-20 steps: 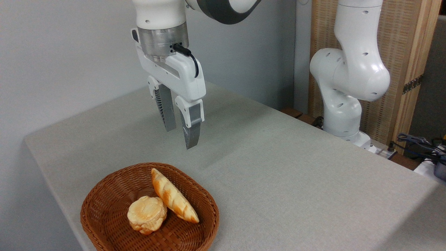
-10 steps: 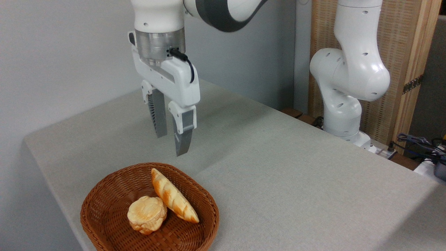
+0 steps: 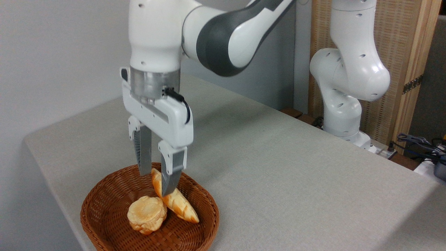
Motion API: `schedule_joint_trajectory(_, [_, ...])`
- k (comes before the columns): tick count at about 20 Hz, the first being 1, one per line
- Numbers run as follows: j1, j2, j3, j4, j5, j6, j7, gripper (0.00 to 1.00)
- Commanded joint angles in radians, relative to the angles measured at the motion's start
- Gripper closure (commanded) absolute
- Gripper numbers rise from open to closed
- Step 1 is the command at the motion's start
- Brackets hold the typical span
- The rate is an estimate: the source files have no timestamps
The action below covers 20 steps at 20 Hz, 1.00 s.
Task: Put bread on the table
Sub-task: 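Lower the open gripper into the basket around the round golden bun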
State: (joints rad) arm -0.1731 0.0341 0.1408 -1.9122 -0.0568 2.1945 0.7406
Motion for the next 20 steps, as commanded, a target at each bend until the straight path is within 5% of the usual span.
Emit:
schedule_joint_trajectory(1, [-0.003,0.055,0.02,0.005,-0.006,0.092,-0.009,0.0])
schedule_joint_trajectory(5, [-0.003,0.108,0.02,0.005,-0.006,0.183,-0.066,0.0])
schedule_joint_trajectory(20, [-0.012,0.181,-0.007,0.012,-0.032,0.214,-0.067,0.0])
